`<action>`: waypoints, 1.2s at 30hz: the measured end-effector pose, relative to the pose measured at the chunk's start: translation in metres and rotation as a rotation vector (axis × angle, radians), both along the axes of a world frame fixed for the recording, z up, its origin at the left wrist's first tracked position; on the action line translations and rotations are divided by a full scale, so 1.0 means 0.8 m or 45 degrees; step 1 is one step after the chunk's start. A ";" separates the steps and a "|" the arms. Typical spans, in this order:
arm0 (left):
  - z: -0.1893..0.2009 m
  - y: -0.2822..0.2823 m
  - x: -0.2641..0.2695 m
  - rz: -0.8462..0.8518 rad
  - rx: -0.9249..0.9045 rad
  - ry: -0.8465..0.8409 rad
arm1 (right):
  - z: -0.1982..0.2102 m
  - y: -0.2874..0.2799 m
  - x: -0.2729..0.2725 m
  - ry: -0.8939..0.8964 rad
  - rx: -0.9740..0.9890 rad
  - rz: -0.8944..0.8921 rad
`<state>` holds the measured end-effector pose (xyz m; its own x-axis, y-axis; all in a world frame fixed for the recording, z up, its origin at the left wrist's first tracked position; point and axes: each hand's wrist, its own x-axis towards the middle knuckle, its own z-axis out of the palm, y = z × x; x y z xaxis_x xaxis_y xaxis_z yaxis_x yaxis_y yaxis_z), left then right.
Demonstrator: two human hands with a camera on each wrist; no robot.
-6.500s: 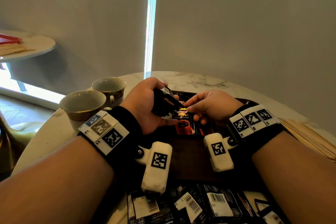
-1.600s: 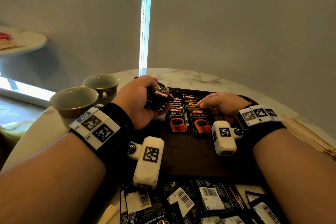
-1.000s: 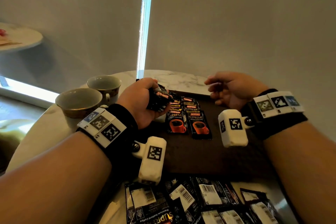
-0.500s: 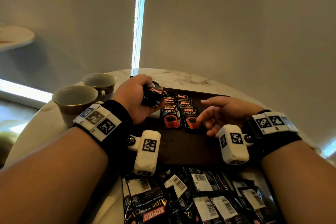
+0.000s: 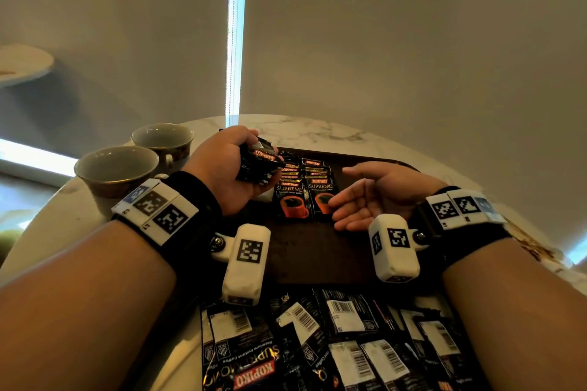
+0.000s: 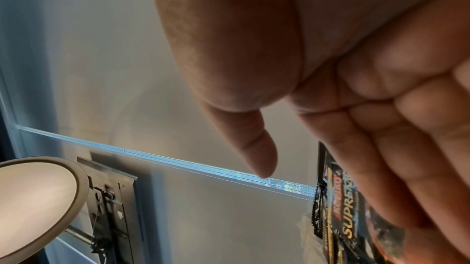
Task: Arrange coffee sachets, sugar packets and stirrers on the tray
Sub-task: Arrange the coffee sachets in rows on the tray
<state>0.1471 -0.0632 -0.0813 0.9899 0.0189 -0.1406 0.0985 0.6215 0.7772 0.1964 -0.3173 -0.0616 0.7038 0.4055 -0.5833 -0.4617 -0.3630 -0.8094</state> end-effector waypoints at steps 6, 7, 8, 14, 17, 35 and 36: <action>0.003 -0.001 -0.004 -0.014 0.096 0.008 | 0.008 0.003 -0.005 -0.024 0.032 0.009; 0.003 0.000 -0.004 -0.014 0.103 0.013 | 0.009 0.004 -0.006 -0.037 0.046 0.015; 0.003 0.000 -0.004 -0.014 0.102 0.016 | 0.010 0.005 -0.007 -0.055 0.069 0.018; 0.008 -0.008 -0.008 -0.030 0.086 -0.040 | 0.014 0.026 -0.021 -0.452 0.350 -0.067; 0.009 -0.011 -0.010 -0.076 0.083 -0.077 | 0.023 0.032 -0.030 -0.661 0.408 0.026; 0.009 -0.022 -0.018 -0.224 0.155 -0.107 | 0.021 0.063 -0.050 -1.182 0.136 0.081; 0.009 -0.023 -0.018 -0.229 0.155 -0.100 | 0.022 0.064 -0.051 -1.206 0.114 0.056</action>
<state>0.1327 -0.0814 -0.0737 0.9866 -0.1470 -0.0704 0.1356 0.5005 0.8551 0.1557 -0.2662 -0.0443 0.8508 0.4587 0.2564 0.4133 -0.2828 -0.8656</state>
